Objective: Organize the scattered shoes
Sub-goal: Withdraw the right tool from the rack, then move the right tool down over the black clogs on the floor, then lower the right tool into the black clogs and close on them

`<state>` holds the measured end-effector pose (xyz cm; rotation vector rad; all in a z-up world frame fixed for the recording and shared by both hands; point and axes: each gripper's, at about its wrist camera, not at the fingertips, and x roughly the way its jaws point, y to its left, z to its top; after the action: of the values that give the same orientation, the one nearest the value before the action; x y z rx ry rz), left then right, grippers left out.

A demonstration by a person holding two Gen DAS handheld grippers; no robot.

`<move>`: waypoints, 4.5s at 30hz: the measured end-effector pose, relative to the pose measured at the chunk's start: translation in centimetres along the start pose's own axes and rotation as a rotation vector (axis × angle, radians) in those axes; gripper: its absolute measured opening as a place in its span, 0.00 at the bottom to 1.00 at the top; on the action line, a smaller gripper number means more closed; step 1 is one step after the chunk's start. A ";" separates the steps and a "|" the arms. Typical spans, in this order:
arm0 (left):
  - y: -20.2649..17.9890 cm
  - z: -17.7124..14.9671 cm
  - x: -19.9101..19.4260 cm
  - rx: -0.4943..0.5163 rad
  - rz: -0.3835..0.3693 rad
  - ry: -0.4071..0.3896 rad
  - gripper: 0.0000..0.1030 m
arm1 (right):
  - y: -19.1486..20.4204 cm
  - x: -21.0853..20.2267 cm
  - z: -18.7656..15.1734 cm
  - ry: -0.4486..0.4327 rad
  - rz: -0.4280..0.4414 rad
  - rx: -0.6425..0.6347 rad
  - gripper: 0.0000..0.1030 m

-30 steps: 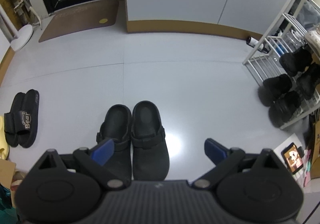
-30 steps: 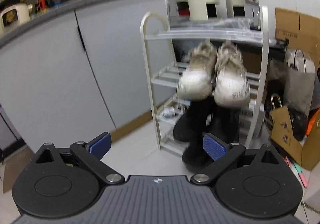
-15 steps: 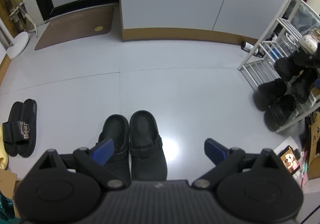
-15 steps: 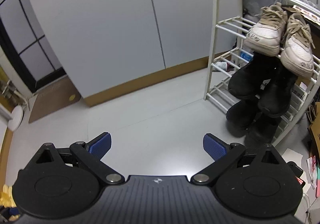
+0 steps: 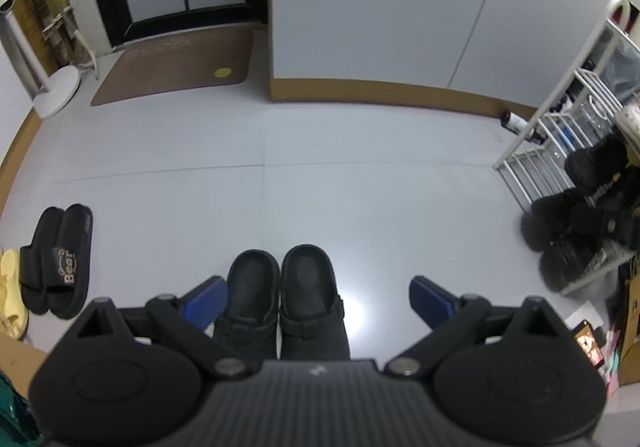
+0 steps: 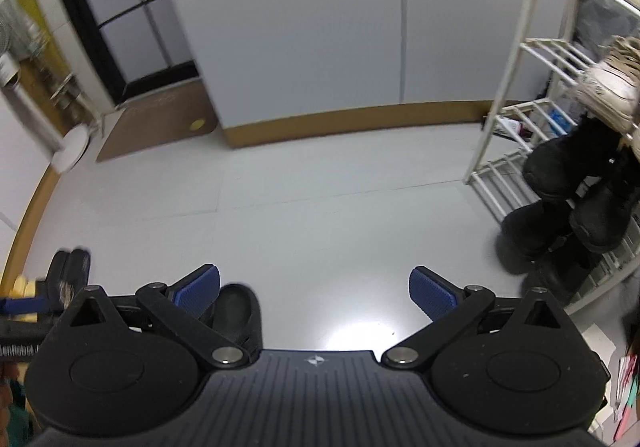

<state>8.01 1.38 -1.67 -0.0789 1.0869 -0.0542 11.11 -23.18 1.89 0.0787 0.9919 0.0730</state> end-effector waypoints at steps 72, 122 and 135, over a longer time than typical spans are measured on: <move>9.3 2.5 -0.4 -0.166 -0.038 -0.031 0.97 | 14.2 12.1 -4.8 0.249 0.197 -0.047 0.70; 13.1 2.1 2.1 -0.062 0.059 0.047 0.97 | 15.8 31.5 -12.1 0.367 0.357 0.157 0.55; 14.0 2.0 1.9 -0.095 0.024 0.040 0.97 | 16.9 31.2 -13.1 0.406 0.284 0.074 0.59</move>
<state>10.78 15.19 -3.71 -0.1502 1.1300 0.0175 16.74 -2.90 -29.56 0.2811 1.3842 0.3219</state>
